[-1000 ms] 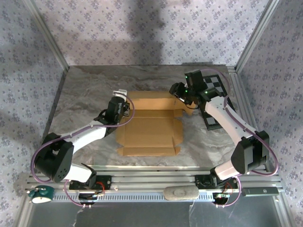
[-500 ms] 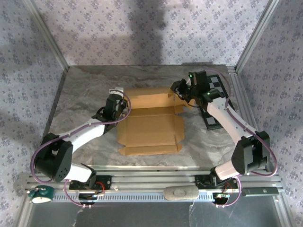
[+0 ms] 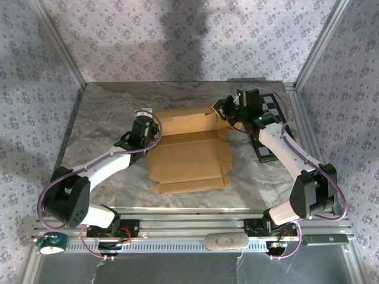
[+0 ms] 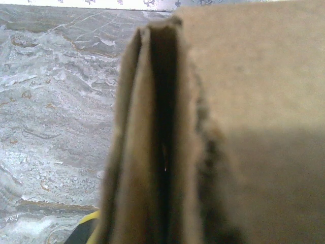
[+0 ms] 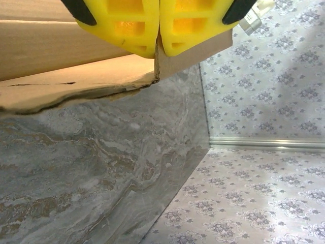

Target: Fold the paper box

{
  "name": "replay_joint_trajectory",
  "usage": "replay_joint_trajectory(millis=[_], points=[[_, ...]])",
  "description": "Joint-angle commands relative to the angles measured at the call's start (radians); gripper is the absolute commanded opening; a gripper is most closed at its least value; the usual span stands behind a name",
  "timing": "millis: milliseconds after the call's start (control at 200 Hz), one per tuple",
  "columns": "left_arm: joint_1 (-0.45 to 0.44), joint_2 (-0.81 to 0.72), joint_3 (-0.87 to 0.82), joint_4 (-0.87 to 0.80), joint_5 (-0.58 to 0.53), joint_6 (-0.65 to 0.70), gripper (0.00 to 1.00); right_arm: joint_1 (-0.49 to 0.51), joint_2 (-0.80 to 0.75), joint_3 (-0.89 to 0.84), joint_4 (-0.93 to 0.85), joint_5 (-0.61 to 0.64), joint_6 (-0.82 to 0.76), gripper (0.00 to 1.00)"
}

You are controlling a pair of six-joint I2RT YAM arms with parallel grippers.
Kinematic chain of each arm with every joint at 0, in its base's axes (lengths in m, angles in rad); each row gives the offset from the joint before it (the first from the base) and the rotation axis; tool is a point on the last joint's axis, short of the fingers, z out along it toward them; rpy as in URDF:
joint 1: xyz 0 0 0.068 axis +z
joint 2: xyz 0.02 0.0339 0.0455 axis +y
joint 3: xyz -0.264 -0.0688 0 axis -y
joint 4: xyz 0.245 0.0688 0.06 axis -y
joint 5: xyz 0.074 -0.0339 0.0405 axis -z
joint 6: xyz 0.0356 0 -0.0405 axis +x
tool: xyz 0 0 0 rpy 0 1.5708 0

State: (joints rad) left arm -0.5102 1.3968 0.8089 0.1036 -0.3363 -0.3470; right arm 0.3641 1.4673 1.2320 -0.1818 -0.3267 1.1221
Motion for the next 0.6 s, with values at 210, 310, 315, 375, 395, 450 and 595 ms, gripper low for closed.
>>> replay_joint_trajectory(millis=[210, 310, 315, 375, 395, 450, 595], points=[[0.077, -0.028, 0.074, -0.033, 0.114, -0.076, 0.00, -0.041, -0.084, 0.087, -0.144, 0.005, -0.115, 0.49], [0.128, -0.053, 0.079, -0.057, 0.171, -0.096, 0.00, -0.107, -0.205, 0.021, -0.145, -0.020, -0.194, 0.57], [0.130, -0.054, 0.081, -0.058, 0.174, -0.098, 0.00, -0.111, -0.212, 0.016, -0.144, -0.021, -0.198, 0.57], [0.161, -0.066, 0.086, -0.067, 0.212, -0.115, 0.00, -0.162, -0.283, -0.052, -0.129, -0.052, -0.230, 0.58], [0.173, -0.070, 0.087, -0.070, 0.224, -0.120, 0.00, -0.180, -0.303, -0.091, -0.127, -0.060, -0.238, 0.57], [0.194, -0.083, 0.091, -0.073, 0.244, -0.129, 0.00, -0.233, -0.345, -0.169, -0.099, -0.090, -0.242, 0.52], [0.220, -0.115, 0.098, -0.071, 0.280, -0.130, 0.00, -0.328, -0.334, -0.343, 0.079, -0.194, -0.212, 0.34]])
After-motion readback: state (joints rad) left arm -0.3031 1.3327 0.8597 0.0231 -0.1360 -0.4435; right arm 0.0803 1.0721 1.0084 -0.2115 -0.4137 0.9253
